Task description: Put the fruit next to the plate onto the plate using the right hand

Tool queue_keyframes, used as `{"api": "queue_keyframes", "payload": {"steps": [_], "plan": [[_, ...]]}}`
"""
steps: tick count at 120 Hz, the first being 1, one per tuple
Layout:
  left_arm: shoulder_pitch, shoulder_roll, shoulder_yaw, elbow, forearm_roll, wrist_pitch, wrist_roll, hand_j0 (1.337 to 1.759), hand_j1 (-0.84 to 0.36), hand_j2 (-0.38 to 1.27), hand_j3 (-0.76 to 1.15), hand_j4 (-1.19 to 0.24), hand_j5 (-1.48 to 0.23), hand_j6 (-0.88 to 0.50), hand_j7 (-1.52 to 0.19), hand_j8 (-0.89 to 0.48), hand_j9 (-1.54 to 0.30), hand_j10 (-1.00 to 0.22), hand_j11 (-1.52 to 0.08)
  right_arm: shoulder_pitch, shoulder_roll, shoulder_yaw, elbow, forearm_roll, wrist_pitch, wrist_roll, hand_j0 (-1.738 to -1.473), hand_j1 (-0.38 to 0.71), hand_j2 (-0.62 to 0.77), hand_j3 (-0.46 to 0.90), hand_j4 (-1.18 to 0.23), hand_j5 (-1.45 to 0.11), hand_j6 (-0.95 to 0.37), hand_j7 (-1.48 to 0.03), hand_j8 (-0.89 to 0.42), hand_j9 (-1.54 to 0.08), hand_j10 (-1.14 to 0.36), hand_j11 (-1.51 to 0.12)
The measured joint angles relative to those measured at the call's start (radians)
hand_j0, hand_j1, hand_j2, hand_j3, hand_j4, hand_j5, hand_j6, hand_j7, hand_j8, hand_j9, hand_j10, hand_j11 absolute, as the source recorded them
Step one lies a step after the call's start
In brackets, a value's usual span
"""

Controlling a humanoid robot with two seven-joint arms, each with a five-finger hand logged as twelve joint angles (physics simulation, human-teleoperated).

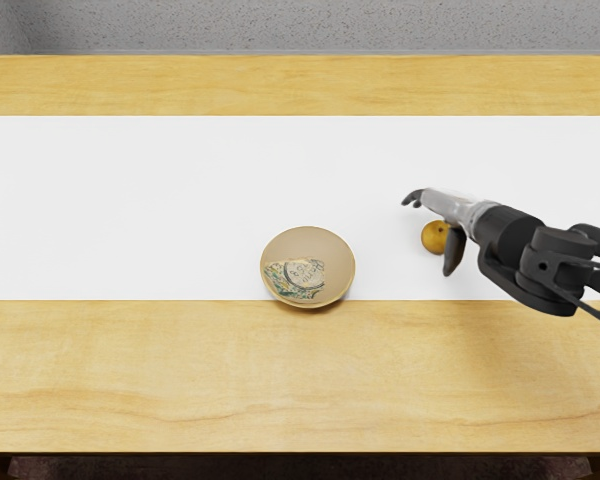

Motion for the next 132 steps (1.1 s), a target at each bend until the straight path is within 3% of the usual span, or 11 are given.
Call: {"api": "queue_keyframes", "payload": {"steps": [39,132], "plan": [[0.0,0.0,0.0,0.0,0.0,0.0,0.0,1.658,0.33,0.0,0.0,-0.02,-0.03,-0.02,-0.03,-0.02,-0.03,-0.02,-0.03,-0.006,-0.015,-0.002,-0.003,-0.003,-0.003,0.0,-1.658,0.02,-0.06,0.0,-0.32,-0.41,-0.32,-0.41,-0.32,-0.41,-0.32,-0.41],[0.001,0.0,0.0,0.0,0.0,0.0,0.0,1.658,0.33,0.0,0.0,-0.02,-0.03,-0.02,-0.03,-0.02,-0.03,-0.02,-0.03,-0.022,-0.007,-0.007,-0.007,-0.056,-0.018,0.0,-1.658,0.11,-0.07,0.0,-0.38,-0.5,-0.39,-0.5,-0.39,-0.5,-0.38,-0.5]]}}
